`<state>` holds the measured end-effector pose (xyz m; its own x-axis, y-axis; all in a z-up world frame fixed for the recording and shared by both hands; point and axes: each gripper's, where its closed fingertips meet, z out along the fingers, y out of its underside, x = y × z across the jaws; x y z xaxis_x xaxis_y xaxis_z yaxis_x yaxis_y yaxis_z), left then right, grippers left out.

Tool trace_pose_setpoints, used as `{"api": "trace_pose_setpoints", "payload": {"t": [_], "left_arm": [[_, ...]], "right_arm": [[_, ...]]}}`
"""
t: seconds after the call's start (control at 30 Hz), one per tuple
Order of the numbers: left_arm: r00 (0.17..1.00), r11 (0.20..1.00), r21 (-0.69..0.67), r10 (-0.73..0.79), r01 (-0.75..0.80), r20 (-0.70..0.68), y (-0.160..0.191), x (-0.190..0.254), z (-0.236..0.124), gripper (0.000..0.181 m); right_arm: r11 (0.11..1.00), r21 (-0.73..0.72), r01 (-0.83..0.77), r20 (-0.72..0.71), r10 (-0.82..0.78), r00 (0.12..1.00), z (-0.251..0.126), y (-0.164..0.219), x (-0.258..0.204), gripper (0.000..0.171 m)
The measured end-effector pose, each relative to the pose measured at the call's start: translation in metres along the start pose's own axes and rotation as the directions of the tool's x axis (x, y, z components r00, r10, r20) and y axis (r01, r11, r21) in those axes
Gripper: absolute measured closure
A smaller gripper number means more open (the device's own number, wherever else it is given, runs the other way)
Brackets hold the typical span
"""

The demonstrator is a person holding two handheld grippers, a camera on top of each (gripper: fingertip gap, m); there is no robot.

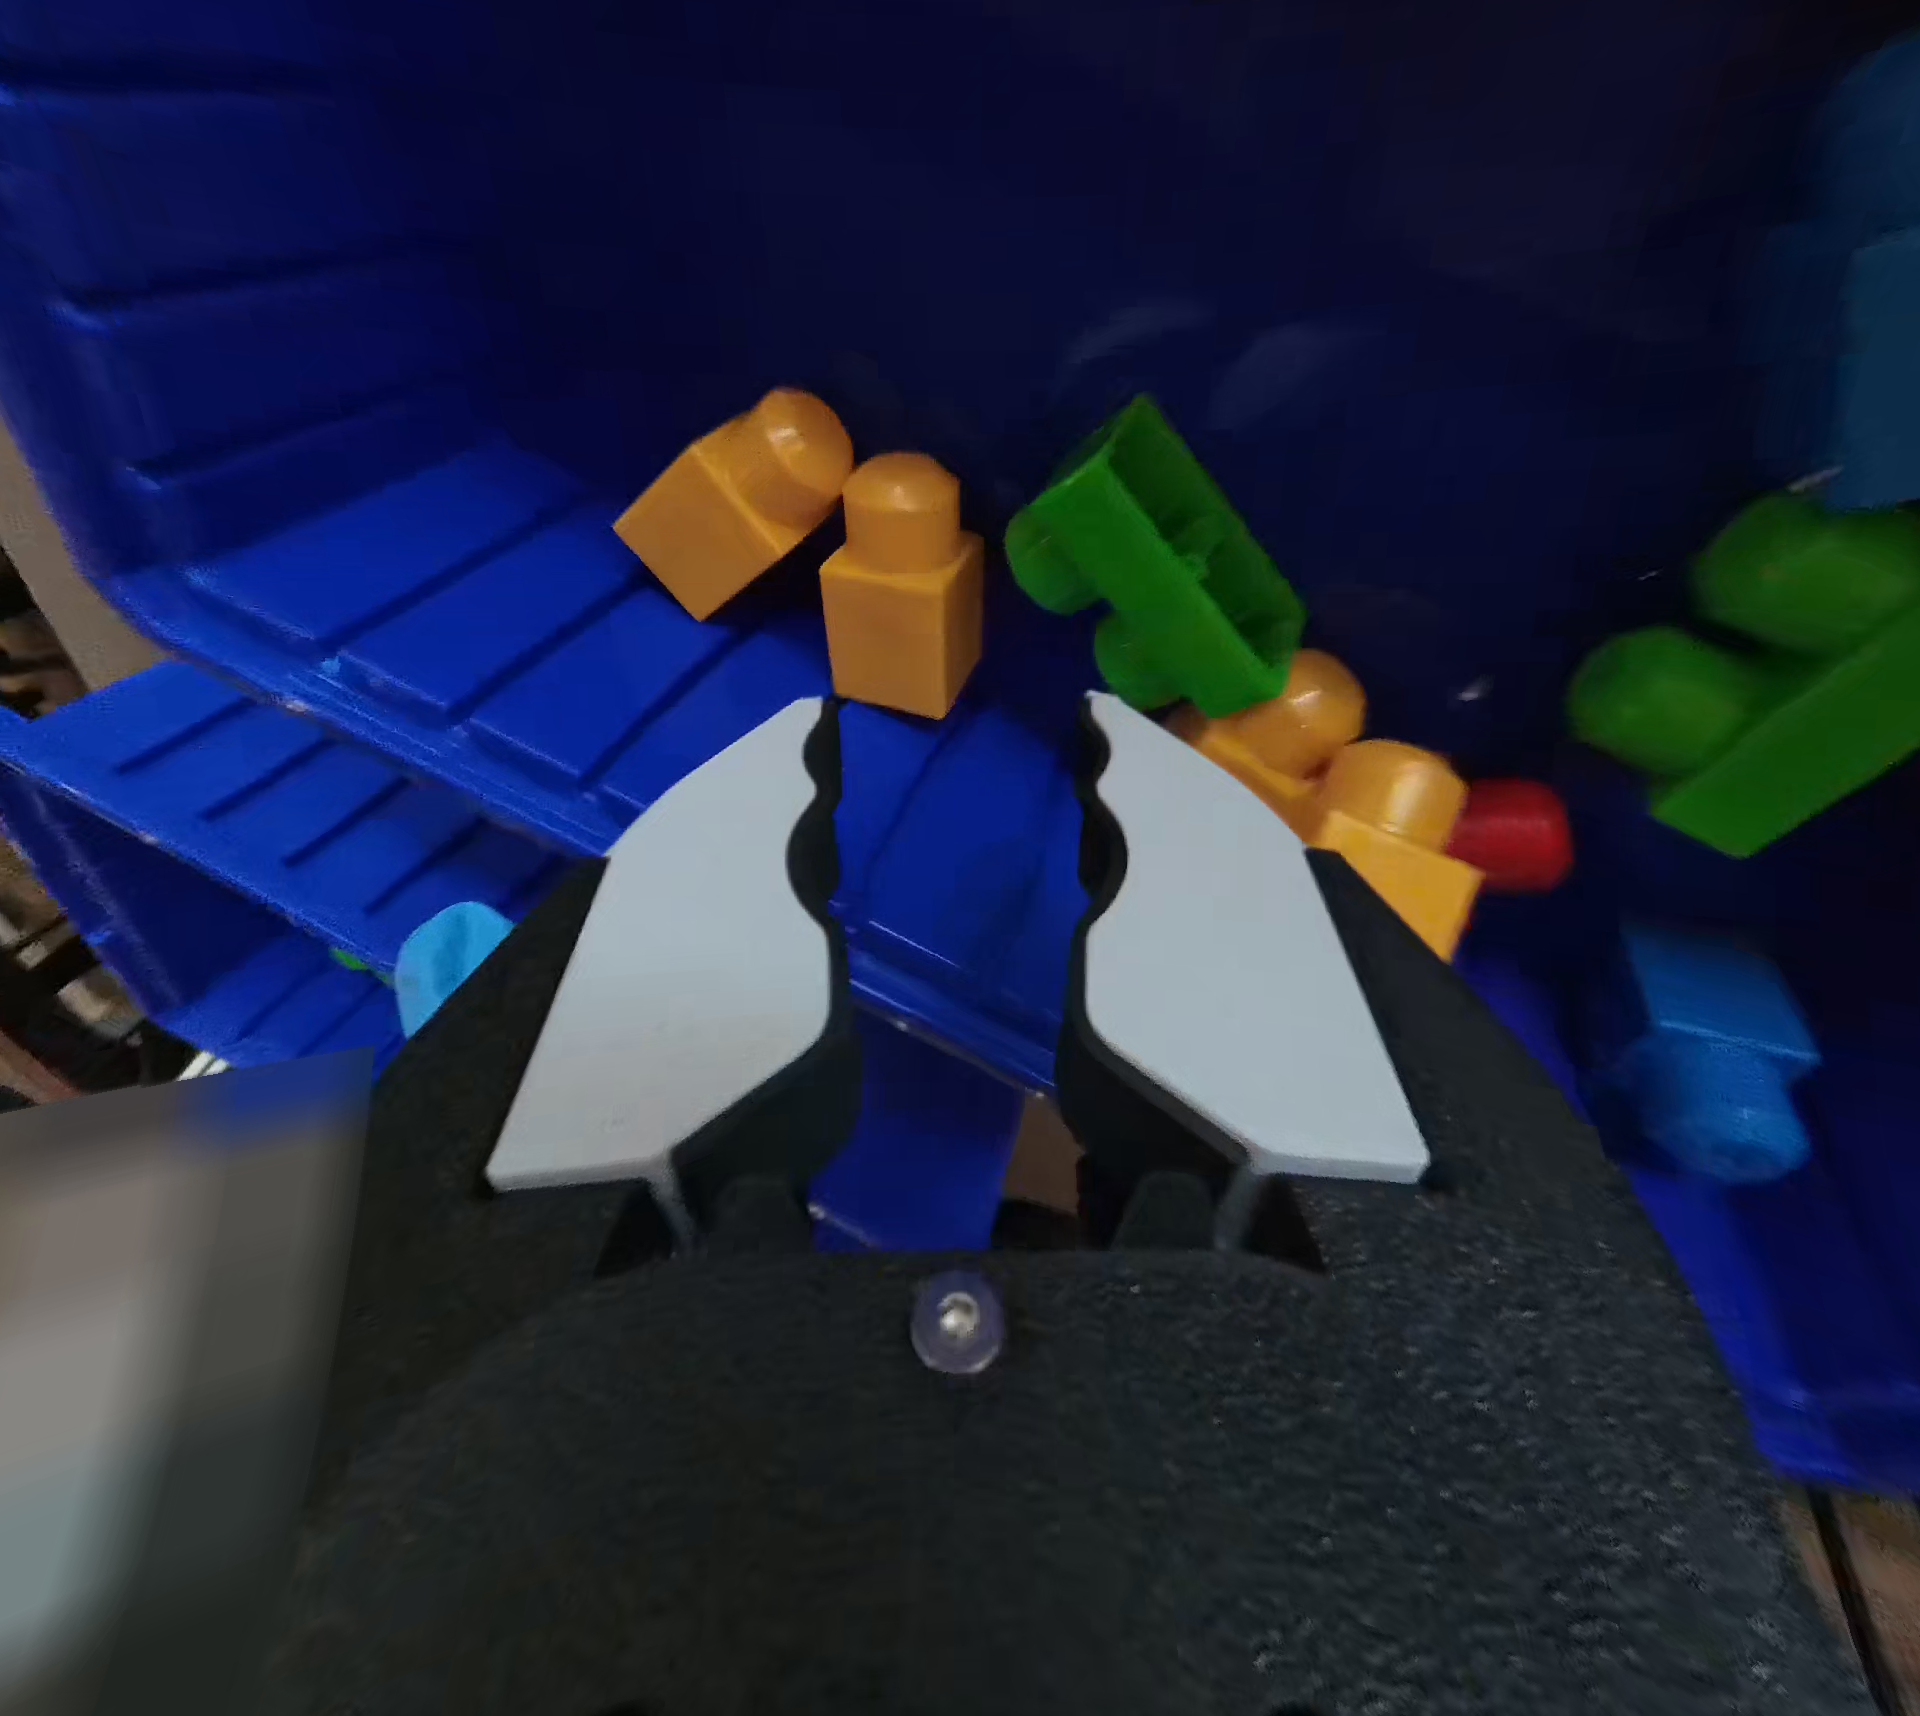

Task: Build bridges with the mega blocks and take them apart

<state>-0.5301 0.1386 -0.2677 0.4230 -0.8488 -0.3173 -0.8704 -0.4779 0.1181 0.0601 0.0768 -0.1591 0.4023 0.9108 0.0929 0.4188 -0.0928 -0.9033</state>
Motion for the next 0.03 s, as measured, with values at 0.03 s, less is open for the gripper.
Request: {"api": "trace_pose_setpoints", "payload": {"t": [0.03], "left_arm": [[1.000, 0.999, -0.050, 0.020, -0.020, -0.008, 0.0056, -0.0030, 0.0084, 0.137]], "right_arm": [[1.000, -0.003, 0.001, -0.003, -0.001, 1.000, 0.0005, 0.0003, 0.0003, 0.104]]}}
